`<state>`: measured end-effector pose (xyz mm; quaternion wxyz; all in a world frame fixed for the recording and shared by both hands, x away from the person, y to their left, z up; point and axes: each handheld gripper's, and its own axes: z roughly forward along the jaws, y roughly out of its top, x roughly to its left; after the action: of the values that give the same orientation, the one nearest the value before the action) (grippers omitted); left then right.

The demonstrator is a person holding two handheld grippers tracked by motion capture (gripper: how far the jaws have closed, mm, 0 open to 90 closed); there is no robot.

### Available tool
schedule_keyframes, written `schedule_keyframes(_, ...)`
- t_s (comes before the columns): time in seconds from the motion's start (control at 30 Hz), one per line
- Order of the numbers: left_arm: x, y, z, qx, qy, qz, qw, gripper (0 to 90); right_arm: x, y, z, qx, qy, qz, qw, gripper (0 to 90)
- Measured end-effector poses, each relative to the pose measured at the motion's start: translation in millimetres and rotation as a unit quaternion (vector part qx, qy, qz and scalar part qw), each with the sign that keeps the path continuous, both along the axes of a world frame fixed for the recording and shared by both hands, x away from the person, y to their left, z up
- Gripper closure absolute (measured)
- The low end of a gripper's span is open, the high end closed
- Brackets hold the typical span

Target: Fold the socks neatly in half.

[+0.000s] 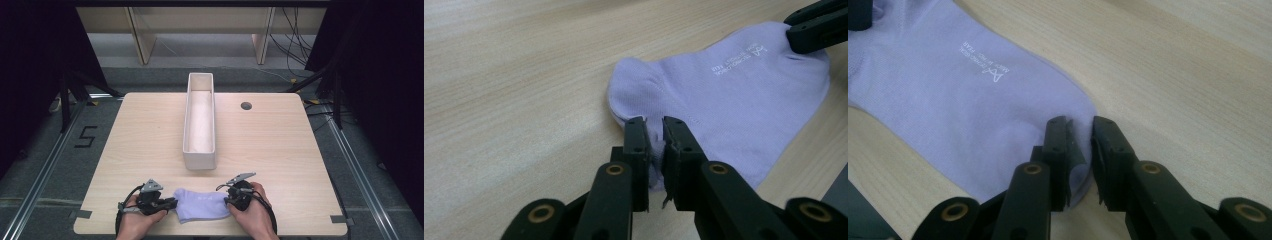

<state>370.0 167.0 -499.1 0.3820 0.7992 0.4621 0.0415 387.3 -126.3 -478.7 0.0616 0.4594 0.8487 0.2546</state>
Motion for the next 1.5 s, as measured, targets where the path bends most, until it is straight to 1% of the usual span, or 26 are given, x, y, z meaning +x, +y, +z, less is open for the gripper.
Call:
schedule_keyframes(0.13, -0.2, 0.0, 2.0, 0.008, -0.004, -0.001, 1.0000, 83.4, 0.3, 0.2, -0.6, -0.001, -0.004, 0.002, 1.0000, 78.1)
schedule_keyframes(0.33, -0.6, -0.3, 8.8, -0.004, -0.014, -0.007, 0.9999, 83.9, 0.3, -0.1, -0.7, -0.002, -0.007, 0.005, 1.0000, 78.1)
schedule_keyframes(0.37, -0.3, 0.5, 10.6, -0.002, -0.017, -0.011, 0.9998, 84.0, 0.3, 0.1, -0.7, -0.002, -0.007, 0.005, 1.0000, 78.1)
schedule_keyframes(0.4, -0.4, -0.3, 14.2, -0.005, -0.022, -0.011, 0.9997, 84.0, -1.5, 1.4, 0.6, -0.001, 0.009, -0.010, 0.9999, 78.0)
schedule_keyframes(0.67, -1.3, -5.2, 25.9, -0.004, -0.041, -0.021, 0.9989, 84.0, -0.5, 1.8, 2.0, 0.000, 0.008, -0.009, 0.9999, 75.1)
schedule_keyframes(0.7, -0.6, -4.6, 27.1, -0.001, -0.040, -0.030, 0.9987, 84.0, 0.5, 1.3, 3.6, 0.000, -0.006, -0.001, 1.0000, 73.5)
schedule_keyframes(0.73, -1.0, -5.1, 28.0, -0.001, -0.043, -0.029, 0.9986, 84.0, -1.2, 2.9, 8.1, 0.003, 0.001, -0.013, 0.9999, 71.8)
schedule_keyframes(0.77, -1.8, -6.4, 28.6, -0.001, -0.044, -0.028, 0.9986, 84.0, -0.4, 2.5, 11.8, 0.008, -0.022, 0.000, 0.9997, 71.7)
schedule_keyframes(0.8, -2.0, -6.1, 29.3, 0.004, -0.043, -0.031, 0.9986, 84.0, -1.2, 4.4, 18.5, 0.017, -0.039, 0.002, 0.9991, 72.4)
schedule_keyframes(0.83, -2.5, -6.6, 29.8, 0.003, -0.045, -0.034, 0.9984, 83.9, -3.7, 10.2, 27.8, 0.034, -0.040, -0.002, 0.9986, 75.4)
schedule_keyframes(0.87, -2.5, -6.6, 29.8, 0.003, -0.045, -0.034, 0.9984, 83.9, -4.3, 13.7, 31.4, 0.044, -0.036, 0.005, 0.9984, 78.1)
schedule_keyframes(0.9, -2.3, -6.4, 30.2, 0.001, -0.045, -0.037, 0.9983, 83.9, -4.3, 13.7, 31.4, 0.044, -0.036, 0.005, 0.9984, 78.1)
schedule_keyframes(0.93, -2.5, -7.3, 30.6, -0.004, -0.045, -0.035, 0.9983, 83.9, -4.2, 18.3, 33.4, 0.052, -0.035, 0.011, 0.9980, 81.4)
schedule_keyframes(0.97, -2.5, -6.9, 32.0, 0.002, -0.049, -0.039, 0.9981, 83.9, -4.0, 23.6, 34.0, 0.057, -0.028, 0.020, 0.9978, 84.7)
schedule_keyframes(1.07, -2.2, -8.0, 35.1, 0.002, -0.049, -0.045, 0.9978, 83.9, -2.7, 43.2, 27.7, 0.075, 0.009, 0.043, 0.9962, 89.9)
schedule_keyframes(1.1, -2.3, -9.0, 35.4, -0.003, -0.050, -0.043, 0.9978, 83.9, -1.7, 51.0, 22.8, 0.071, 0.021, 0.051, 0.9959, 90.0)
schedule_keyframes(1.13, -2.4, -9.0, 36.8, 0.002, -0.051, -0.046, 0.9976, 83.9, -1.9, 55.6, 20.1, 0.069, 0.040, 0.043, 0.9959, 90.0)
schedule_keyframes(1.17, -2.0, -9.6, 37.5, 0.000, -0.054, -0.047, 0.9974, 83.9, 1.2, 63.3, 10.1, 0.072, 0.061, 0.039, 0.9947, 90.0)
schedule_keyframes(1.2, -2.0, -9.7, 38.6, 0.000, -0.055, -0.052, 0.9972, 83.9, 1.2, 63.3, 10.1, 0.072, 0.061, 0.039, 0.9947, 90.0)
schedule_keyframes(1.23, -2.2, -10.7, 39.4, -0.001, -0.057, -0.050, 0.9971, 83.9, 1.6, 66.2, 6.7, 0.072, 0.070, 0.034, 0.9943, 90.0)
schedule_keyframes(1.27, -2.3, -10.6, 41.0, 0.004, -0.058, -0.053, 0.9969, 83.9, 2.9, 67.6, 3.2, 0.074, 0.067, 0.038, 0.9943, 90.0)
schedule_keyframes(1.3, -2.5, -12.3, 41.2, -0.006, -0.058, -0.049, 0.9971, 83.9, 3.3, 68.9, 1.3, 0.074, 0.074, 0.032, 0.9940, 90.0)
schedule_keyframes(1.37, -2.0, -12.1, 43.4, -0.002, -0.058, -0.058, 0.9967, 83.9, 4.7, 70.9, -2.3, 0.077, 0.083, 0.023, 0.9933, 90.0)
schedule_keyframes(1.4, -2.3, -13.2, 44.2, -0.005, -0.061, -0.055, 0.9966, 83.9, 5.4, 72.0, -4.4, 0.080, 0.089, 0.016, 0.9926, 90.0)
schedule_keyframes(1.47, -2.7, -13.7, 47.0, -0.007, -0.062, -0.057, 0.9964, 83.9, 5.7, 72.3, -5.4, 0.082, 0.089, 0.017, 0.9925, 90.0)
schedule_keyframes(1.5, -2.6, -14.1, 47.9, -0.013, -0.062, -0.060, 0.9962, 83.9, 5.8, 72.9, -5.8, 0.085, 0.091, 0.015, 0.9921, 90.0)
